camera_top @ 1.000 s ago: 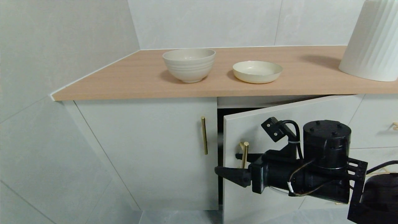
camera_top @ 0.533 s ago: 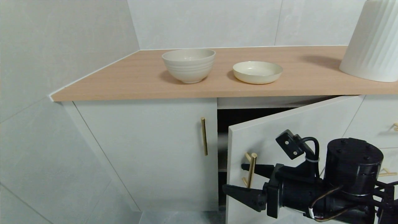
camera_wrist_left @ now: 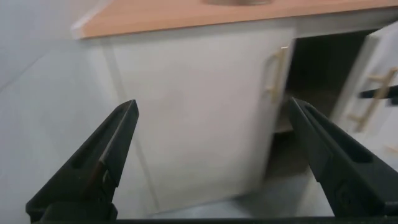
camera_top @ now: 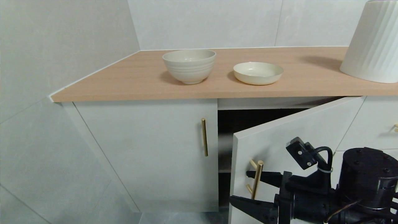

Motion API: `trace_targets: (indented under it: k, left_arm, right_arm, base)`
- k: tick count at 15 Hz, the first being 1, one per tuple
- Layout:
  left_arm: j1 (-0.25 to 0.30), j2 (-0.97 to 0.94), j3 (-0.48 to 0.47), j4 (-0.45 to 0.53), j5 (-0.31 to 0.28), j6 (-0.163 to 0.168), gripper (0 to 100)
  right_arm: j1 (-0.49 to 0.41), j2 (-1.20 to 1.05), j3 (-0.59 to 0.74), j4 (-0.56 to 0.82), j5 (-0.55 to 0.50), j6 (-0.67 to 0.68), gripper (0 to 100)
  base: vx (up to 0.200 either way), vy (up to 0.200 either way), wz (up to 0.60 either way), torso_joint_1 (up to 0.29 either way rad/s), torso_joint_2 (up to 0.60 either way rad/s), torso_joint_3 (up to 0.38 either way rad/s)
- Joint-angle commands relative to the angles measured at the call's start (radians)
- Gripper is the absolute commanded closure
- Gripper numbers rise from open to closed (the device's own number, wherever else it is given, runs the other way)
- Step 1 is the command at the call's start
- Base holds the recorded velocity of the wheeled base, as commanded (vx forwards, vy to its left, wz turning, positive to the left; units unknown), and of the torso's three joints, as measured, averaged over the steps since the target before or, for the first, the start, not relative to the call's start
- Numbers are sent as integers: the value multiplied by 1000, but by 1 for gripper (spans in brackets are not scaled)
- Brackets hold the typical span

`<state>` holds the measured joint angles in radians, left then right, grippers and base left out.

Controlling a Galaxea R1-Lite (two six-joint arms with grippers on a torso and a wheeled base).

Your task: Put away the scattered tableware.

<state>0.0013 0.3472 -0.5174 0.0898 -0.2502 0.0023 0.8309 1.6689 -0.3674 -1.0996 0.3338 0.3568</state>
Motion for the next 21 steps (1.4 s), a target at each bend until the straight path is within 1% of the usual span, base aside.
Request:
trace_targets:
  k: [1,2,3,4,5,6,7,8,10,11,12,13,14,15,17,19,21]
  left_arm:
    - [-21,473,-225,-16,-118,-15,0]
    - [-75,572,-250,-71,-118,-54,0]
    - [-122,624,-253,-119,-118,-91,0]
    - [-242,725,-250,-217,-115,-197,0]
    - [-322,794,-245,-265,-115,-269,0]
    - [-363,832,-242,-292,-115,-306,0]
    - [-442,921,-199,-401,-115,-369,0]
    - [-480,957,-154,-476,-113,-381,0]
    - [-547,1003,-72,-591,-84,-383,0]
    - [-557,1012,-59,-608,-80,-383,0]
    - [-572,1064,-23,-656,-78,-370,0]
    - [-573,1102,-1,-696,-73,-355,0]
    - [-573,1139,8,-737,-61,-354,0]
    - [-577,1171,17,-788,-31,-352,100]
    - [-607,1216,17,-857,8,-352,100]
    - [-619,1271,16,-943,17,-349,100]
    - [-619,1351,16,-1050,16,-332,100]
  right_arm:
    - [1,-3,1,4,-4,1,0]
    - [1,-3,1,4,-4,1,0]
    - [1,-3,1,4,-4,1,0]
    - [1,-5,1,4,-4,-1,0]
    - [1,-8,1,4,-4,-1,0]
    - [1,-9,1,4,-4,-1,0]
    - [1,-11,2,4,-4,-1,0]
    - [1,-11,4,4,-4,-2,0]
    - [1,-11,7,4,-4,-4,0]
    - [1,-11,8,4,-4,-4,0]
    - [1,-8,12,4,-4,-4,0]
    - [1,-8,13,4,-4,-4,0]
    - [1,-8,13,4,-2,-4,0]
    - [1,-8,15,4,-2,-6,0]
    - [1,0,16,4,-2,-6,0]
    - [1,0,15,4,-2,-6,0]
    - [-1,2,15,4,-4,-6,0]
  base:
    - [0,0,0,0,0,0]
    - [0,0,0,0,0,0]
    - [0,0,0,0,0,0]
    - [0,0,0,0,0,0]
    - [0,0,0,0,0,0]
    - [0,0,0,0,0,0]
    - [0,0,0,0,0,0]
    - [0,0,0,0,0,0]
    - [0,0,0,0,0,0]
    - [0,0,0,0,0,0]
    - [0,0,0,0,0,0]
    - [0,0,0,0,0,0]
    - [0,0,0,0,0,0]
    - [0,0,0,0,0,0]
    - [0,0,0,0,0,0]
    - [0,0,0,0,0,0]
    - [0,0,0,0,0,0]
